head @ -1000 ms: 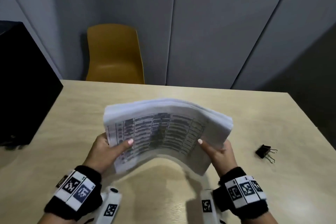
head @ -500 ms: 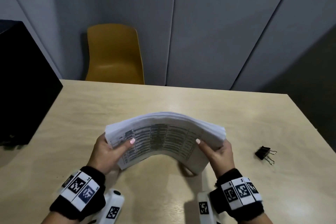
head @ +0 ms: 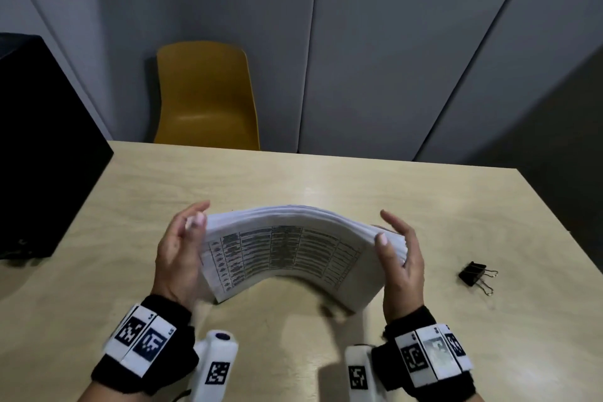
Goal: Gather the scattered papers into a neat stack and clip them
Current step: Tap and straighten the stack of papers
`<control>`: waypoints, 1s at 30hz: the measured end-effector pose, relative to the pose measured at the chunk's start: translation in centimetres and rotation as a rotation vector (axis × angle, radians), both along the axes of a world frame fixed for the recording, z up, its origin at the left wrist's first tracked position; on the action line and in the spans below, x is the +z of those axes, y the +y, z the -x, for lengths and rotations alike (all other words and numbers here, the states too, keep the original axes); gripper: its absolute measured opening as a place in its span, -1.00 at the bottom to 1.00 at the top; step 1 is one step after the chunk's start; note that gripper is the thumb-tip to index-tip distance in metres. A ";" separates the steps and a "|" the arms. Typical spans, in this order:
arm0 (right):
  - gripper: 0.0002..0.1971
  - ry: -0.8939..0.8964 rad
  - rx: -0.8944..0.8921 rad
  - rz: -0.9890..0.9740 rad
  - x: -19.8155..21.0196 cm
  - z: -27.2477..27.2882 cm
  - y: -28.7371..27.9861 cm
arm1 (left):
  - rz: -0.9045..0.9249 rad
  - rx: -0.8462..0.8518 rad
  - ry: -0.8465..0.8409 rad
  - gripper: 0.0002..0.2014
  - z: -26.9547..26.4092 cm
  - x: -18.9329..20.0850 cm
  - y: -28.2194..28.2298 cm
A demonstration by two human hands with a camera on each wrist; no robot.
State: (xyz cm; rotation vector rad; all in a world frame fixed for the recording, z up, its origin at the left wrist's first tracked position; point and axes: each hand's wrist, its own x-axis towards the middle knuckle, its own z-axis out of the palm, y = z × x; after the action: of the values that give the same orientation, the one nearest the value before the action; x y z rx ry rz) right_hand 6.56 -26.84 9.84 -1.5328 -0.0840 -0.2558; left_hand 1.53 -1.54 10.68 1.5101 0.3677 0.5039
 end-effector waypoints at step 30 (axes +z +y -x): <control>-0.75 0.266 -0.336 -0.165 1.8 -2.2 1.9 | 0.119 0.271 -0.001 -0.81 -2.4 -0.4 -1.3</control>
State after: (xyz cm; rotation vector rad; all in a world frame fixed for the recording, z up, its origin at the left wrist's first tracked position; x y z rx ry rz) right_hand 8.74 -24.92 11.60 -1.3984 0.3987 -0.3144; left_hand 3.94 -2.89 10.33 1.3512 0.5957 0.6838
